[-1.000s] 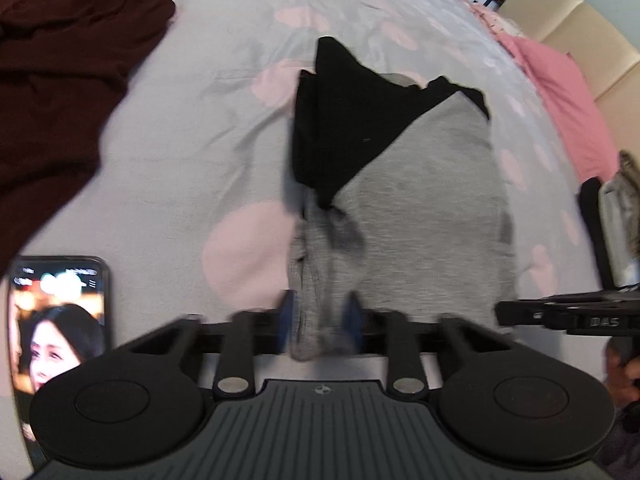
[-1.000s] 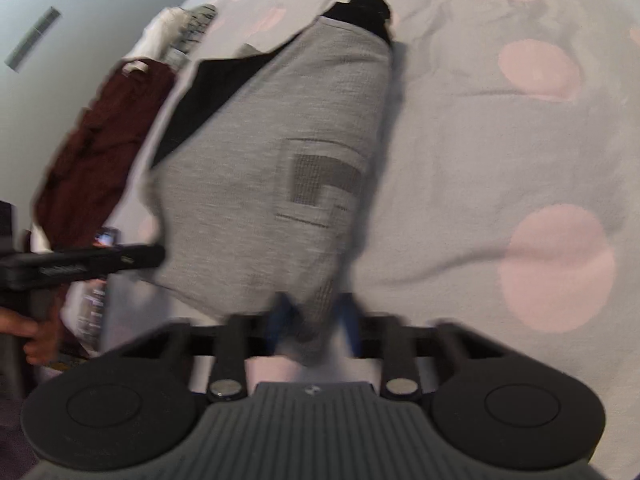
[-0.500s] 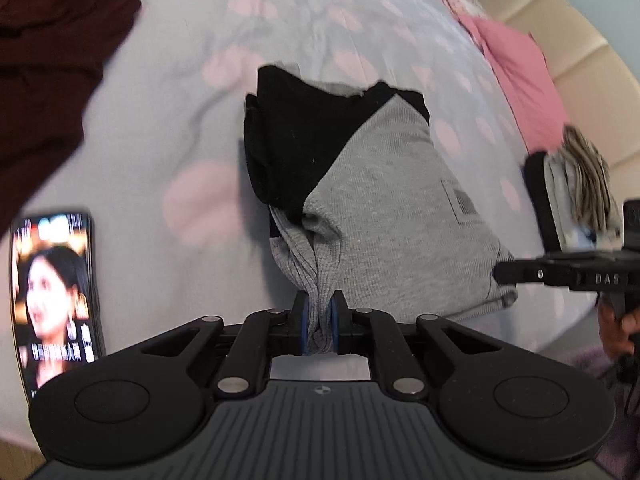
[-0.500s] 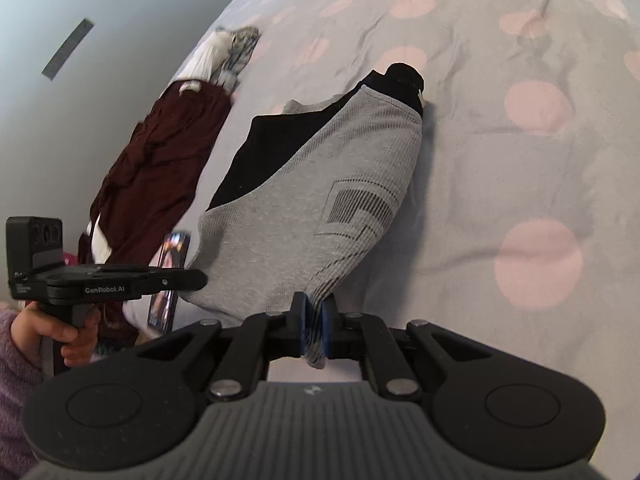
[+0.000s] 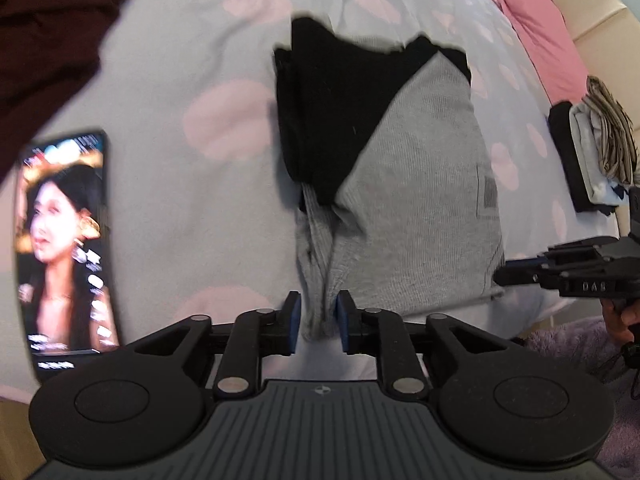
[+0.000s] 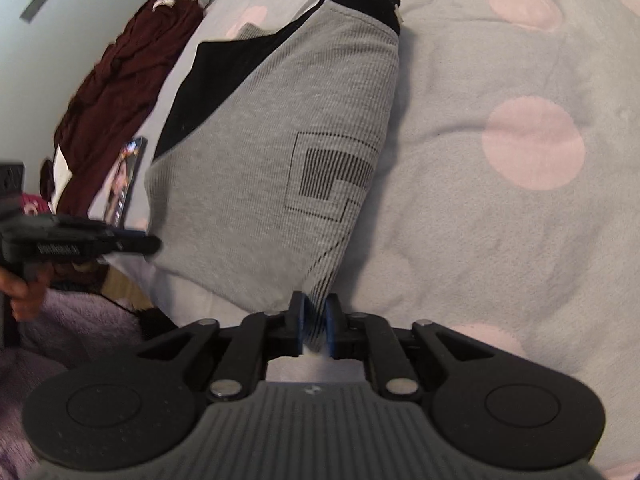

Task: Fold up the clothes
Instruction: 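Grasp the folded grey top with both grippers from its sides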

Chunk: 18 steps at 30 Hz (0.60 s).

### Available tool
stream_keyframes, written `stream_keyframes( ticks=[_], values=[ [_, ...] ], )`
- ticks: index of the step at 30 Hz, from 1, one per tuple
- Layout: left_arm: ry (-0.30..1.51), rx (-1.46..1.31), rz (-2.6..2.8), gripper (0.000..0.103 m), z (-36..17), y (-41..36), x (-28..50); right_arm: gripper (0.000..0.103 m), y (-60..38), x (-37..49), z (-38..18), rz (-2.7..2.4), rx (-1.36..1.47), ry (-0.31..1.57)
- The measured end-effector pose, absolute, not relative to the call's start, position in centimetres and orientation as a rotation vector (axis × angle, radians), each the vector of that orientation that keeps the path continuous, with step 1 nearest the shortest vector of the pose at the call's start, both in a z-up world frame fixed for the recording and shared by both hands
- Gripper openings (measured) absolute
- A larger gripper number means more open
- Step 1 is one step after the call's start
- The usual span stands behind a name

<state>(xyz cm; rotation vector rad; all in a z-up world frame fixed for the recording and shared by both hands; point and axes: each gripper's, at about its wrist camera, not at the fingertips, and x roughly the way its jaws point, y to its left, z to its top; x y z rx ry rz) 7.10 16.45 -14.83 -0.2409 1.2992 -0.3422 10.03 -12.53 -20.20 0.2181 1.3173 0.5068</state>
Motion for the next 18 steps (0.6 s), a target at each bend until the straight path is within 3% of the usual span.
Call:
stream_keyframes(
  ticks=[2,4,6,11,18],
  values=[
    [1.260,-0.242,-0.332,0.027,-14.0,16.8,7.5,0.030,-12.7,10.1,-19.5,0.506,0.199,1.298],
    [1.201,-0.259,-0.321,0.047,-13.5,17.1,8.2,0.036,-13.4,10.4,-18.7,0.504,0.213,1.253],
    [1.143,-0.277,-0.309,0.054,-12.9,17.4,8.9,0.040,-14.1,10.8,-17.9,0.495,0.230,1.205],
    [1.026,-0.326,-0.290,0.056,-12.2,18.0,11.0,0.052,-15.4,12.9,-17.3,0.458,0.311,1.114],
    [1.057,-0.451,-0.322,0.056,-16.2,18.3,14.8,0.052,-16.3,16.5,-19.0,0.425,0.471,1.104]
  ],
)
